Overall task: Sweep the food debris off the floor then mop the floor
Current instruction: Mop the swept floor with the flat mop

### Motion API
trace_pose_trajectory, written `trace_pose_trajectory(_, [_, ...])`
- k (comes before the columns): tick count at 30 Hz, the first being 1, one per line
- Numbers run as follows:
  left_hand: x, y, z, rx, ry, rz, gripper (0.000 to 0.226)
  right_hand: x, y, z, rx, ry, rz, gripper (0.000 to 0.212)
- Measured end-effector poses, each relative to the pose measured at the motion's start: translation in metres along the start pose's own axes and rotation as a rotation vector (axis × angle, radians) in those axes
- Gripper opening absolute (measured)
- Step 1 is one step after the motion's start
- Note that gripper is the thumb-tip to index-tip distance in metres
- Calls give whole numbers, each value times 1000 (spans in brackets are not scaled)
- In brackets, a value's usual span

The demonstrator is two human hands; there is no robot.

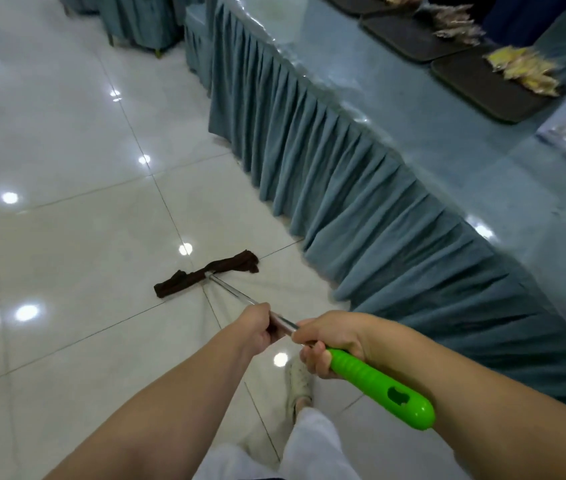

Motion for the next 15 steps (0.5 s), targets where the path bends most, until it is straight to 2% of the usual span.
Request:
trace_pose_trajectory(5, [3, 22, 39, 17, -114, 64, 24, 4, 7, -53, -45, -172, -35, 22])
trace_pose_trajectory(11, [18, 37, 88, 34, -248, 124, 26, -2, 8, -121, -37, -285, -93, 20])
trace_pose_trajectory(15, [17, 39, 121, 63, -345, 180, 15, 5, 2, -164, -67, -449, -127, 24])
Point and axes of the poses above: each hand's wrist, its own y-axis towards the middle knuckle, its own x-axis out of the palm, z = x × y, the point moved 7 cm from there along y, towards the middle knuckle, and after that the axes turned 14 degrees about y, right-handed, at the moved point
